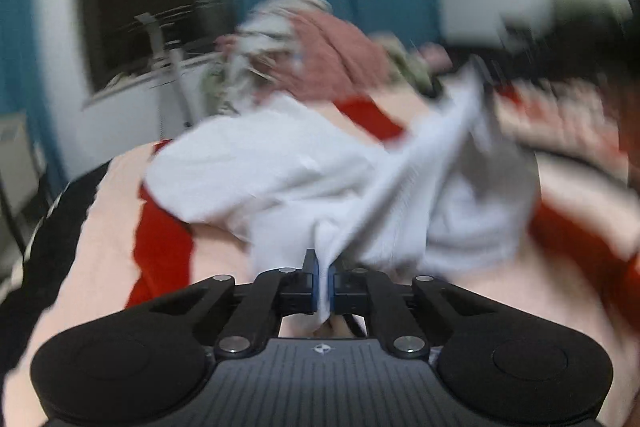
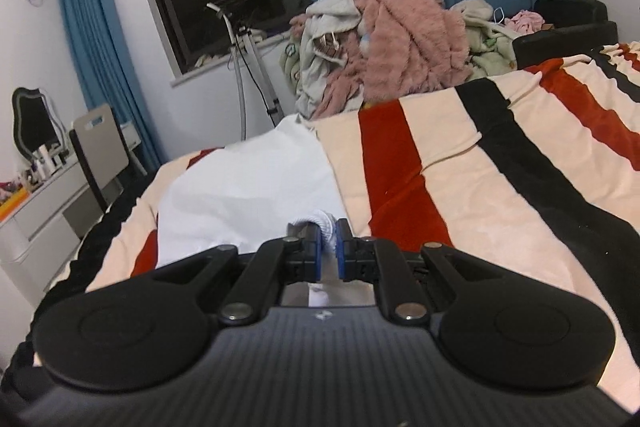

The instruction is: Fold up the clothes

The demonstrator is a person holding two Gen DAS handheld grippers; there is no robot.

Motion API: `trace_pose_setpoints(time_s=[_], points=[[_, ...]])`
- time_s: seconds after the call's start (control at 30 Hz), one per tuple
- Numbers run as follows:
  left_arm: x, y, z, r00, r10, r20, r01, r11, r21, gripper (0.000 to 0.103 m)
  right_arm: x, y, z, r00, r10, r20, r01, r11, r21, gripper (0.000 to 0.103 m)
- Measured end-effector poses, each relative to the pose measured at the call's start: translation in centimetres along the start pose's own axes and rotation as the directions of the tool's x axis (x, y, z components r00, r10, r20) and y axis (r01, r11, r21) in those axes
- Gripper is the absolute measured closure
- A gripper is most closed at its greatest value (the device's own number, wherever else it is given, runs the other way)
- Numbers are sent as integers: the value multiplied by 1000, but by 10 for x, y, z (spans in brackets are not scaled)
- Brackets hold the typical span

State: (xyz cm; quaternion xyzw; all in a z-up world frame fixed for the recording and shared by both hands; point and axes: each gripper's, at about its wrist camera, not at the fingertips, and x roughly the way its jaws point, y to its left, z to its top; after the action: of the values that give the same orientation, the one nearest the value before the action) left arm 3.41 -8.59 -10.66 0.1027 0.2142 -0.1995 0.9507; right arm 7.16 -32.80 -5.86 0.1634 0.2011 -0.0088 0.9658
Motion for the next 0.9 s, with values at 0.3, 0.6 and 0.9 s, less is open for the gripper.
trace_pose_setpoints(time_s=[0.3, 0.6, 0.9], points=[[-92, 83, 37, 963, -121, 239, 210, 895, -393, 100, -16, 25, -8, 996, 82, -27, -84, 990, -114, 92], [-38, 139, 66, 988, -147, 47, 152, 873, -464, 99, -27, 34, -15, 959, 261, -110, -263, 965, -9, 92], [105, 158, 43, 964, -205, -170, 87, 847, -524, 79, 13, 9, -26, 906, 388, -169, -341, 906, 250, 92]])
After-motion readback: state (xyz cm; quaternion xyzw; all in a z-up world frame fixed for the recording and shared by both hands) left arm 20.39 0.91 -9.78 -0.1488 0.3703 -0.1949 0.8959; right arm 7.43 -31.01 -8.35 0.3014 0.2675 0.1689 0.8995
